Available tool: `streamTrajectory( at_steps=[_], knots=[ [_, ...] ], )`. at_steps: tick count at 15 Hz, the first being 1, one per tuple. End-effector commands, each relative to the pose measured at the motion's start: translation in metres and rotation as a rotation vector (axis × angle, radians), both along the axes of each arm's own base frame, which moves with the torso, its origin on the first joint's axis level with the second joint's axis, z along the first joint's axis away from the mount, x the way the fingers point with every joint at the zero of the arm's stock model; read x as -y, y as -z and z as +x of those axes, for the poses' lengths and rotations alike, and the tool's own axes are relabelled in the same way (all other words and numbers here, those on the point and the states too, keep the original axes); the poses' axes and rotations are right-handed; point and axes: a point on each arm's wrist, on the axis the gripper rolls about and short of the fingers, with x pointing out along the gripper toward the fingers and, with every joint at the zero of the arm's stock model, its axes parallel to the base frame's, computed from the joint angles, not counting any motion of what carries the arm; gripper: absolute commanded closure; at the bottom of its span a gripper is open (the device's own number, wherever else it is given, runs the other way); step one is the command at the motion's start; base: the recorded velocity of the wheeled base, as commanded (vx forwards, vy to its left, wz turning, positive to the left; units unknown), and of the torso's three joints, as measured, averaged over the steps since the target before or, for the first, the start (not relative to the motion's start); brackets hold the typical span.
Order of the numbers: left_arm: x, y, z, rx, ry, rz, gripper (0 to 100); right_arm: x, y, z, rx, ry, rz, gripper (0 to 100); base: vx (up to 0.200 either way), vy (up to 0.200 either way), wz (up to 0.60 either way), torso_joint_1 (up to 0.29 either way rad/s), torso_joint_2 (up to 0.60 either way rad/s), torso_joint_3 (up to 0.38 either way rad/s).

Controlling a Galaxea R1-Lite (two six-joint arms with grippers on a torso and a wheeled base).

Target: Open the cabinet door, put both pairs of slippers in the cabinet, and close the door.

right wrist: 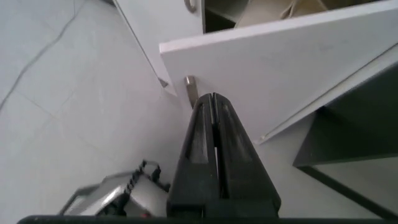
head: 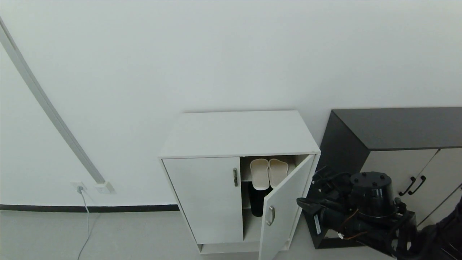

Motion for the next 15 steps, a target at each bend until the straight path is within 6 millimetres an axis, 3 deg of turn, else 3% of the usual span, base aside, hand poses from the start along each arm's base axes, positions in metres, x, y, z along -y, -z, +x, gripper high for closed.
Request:
streamTrajectory(
  at_steps=[1,4,15],
  knots=[
    [0.000,0.000,0.000,-0.001,0.000,-0.001,100,0.008,0.007,-0.013,-0.031,-0.015,-0.019,100,0.000,0.000,0.00,0.000,0.00,0.000],
    [0.000,0.000,0.000,-0.001,0.000,-0.001,100,0.006,0.016,-0.010,-0.059,-0.030,-0.026,100,0.000,0.000,0.00,0.000,0.00,0.000],
    [0.000,0.000,0.000,-0.001,-0.001,-0.003,100,-0.026,0.044,0.037,-0.046,-0.018,-0.012,100,0.000,0.000,0.00,0.000,0.00,0.000]
  ],
)
